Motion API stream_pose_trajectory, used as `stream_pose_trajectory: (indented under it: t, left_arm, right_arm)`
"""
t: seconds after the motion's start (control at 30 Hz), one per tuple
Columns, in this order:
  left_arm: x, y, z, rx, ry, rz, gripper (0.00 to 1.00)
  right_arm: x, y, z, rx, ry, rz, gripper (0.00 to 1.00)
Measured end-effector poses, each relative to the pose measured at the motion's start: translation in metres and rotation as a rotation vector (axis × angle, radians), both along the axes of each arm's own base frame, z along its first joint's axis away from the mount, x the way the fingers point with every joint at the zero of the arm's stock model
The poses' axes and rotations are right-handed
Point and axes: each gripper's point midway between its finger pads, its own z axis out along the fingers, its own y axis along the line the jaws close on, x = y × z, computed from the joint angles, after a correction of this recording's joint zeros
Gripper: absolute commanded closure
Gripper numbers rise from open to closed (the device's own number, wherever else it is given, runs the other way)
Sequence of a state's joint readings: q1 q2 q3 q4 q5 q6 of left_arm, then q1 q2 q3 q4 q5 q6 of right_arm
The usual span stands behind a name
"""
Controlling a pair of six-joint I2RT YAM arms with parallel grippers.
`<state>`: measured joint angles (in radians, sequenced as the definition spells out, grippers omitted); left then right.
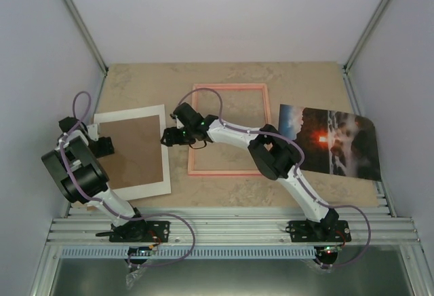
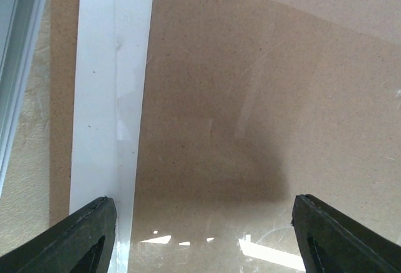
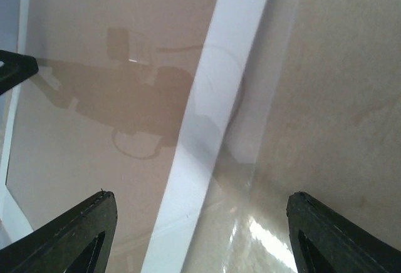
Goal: Put the photo into the frame
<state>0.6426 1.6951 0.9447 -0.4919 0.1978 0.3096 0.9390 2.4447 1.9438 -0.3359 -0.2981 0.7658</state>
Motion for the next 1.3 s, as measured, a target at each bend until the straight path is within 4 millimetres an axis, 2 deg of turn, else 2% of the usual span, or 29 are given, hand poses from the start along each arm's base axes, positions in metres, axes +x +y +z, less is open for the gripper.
stream_pose_trajectory:
  t: [0.27, 0.43, 0.63, 0.87, 1.07, 1.2, 1.3]
  left_arm:
    - [0.004, -0.004, -0.002, 0.023, -0.010, -0.022, 0.23]
    - [0.005, -0.004, -0.002, 0.032, -0.016, -0.022, 0.23]
    - [0.008, -0.004, -0.002, 0.037, -0.028, -0.019, 0.23]
    - [0.010, -0.004, -0.002, 0.035, -0.032, -0.002, 0.22]
    - [0.012, -0.003, -0.001, 0.031, -0.034, 0.007, 0.21]
    - [0.013, -0.003, -0.001, 0.029, -0.035, 0.012, 0.21]
    - [0.014, -0.003, -0.001, 0.029, -0.037, 0.014, 0.21]
  right_arm:
    - [0.002, 0.019, 0.000, 0.092, 0.038, 0.040, 0.31]
    - [0.007, 0.015, 0.001, 0.157, 0.120, 0.047, 0.48]
    - [0.002, 0.011, -0.004, 0.174, 0.185, 0.051, 0.67]
    - [-0.002, 0.007, -0.001, 0.201, 0.216, 0.049, 0.71]
    - [-0.008, 0.008, 0.016, 0.250, 0.234, 0.061, 0.77]
    - [-0.011, 0.013, 0.029, 0.283, 0.230, 0.077, 0.76]
    - [-0.018, 0.017, 0.031, 0.287, 0.232, 0.090, 0.75]
